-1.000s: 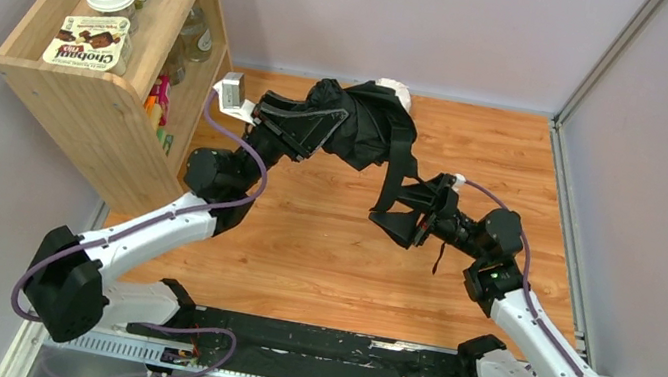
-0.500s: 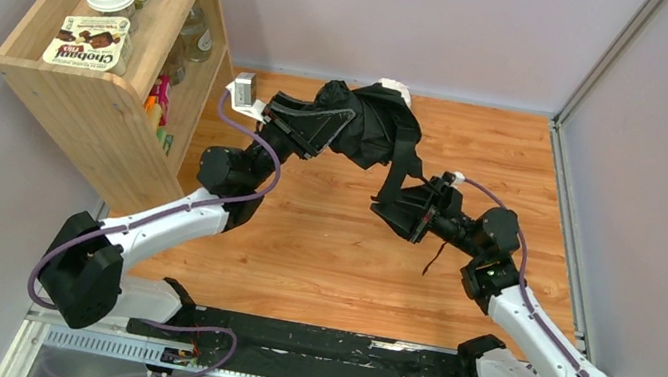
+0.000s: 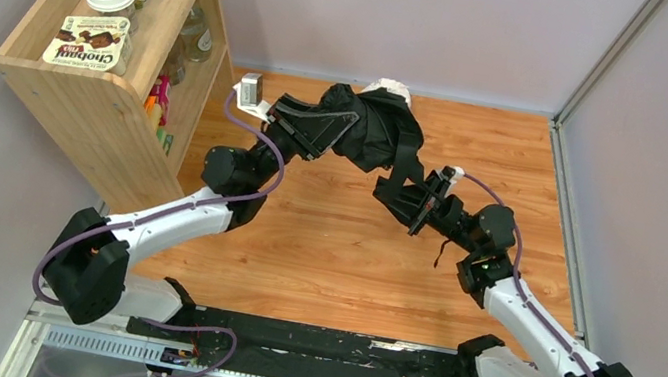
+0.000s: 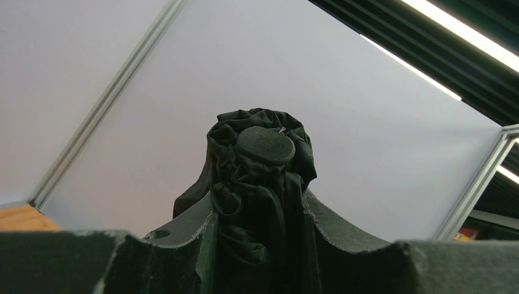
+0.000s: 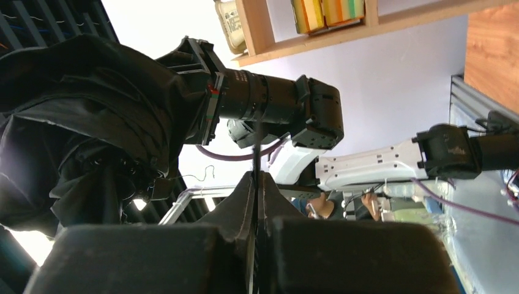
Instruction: Put away the umbrella
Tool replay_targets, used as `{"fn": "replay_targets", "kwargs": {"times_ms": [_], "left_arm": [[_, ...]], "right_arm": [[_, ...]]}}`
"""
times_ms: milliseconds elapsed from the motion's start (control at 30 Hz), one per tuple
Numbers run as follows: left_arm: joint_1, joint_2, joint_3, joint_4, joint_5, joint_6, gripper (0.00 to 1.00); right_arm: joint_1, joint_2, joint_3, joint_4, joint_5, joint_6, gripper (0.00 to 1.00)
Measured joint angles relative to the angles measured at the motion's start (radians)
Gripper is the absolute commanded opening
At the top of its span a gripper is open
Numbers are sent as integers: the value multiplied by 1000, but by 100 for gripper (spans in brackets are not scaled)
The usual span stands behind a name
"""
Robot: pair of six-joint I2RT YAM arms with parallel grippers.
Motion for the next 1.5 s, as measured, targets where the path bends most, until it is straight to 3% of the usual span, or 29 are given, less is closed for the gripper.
{"fn": "replay_targets", "kwargs": {"times_ms": [167, 400, 533, 800, 900, 1067, 1300, 1500], "left_arm": [[-16, 32, 0, 5, -53, -63, 0], [-79, 66, 0, -9, -78, -172, 0], [-84, 63, 0, -2, -61, -173, 0], [-145, 120, 66, -1, -43, -213, 0], [-173, 117, 66, -2, -49, -213, 0], [-240, 113, 48, 2, -82, -247, 0], [-291, 121, -77, -6, -153, -364, 0], [-293, -22, -193, -258, -253, -374, 0]], "right_arm": [[0, 36, 0, 72, 45, 1, 0], [19, 208, -2, 420, 65, 3, 0], [85, 246, 14, 492, 44, 3, 0], [118, 252, 92, 488, 10, 3, 0], [69, 238, 94, 426, 5, -26, 0], [-28, 142, 125, 181, 44, -218, 0], [-126, 121, 122, 212, 73, -333, 0], [-140, 46, 103, 99, 60, -552, 0]]}}
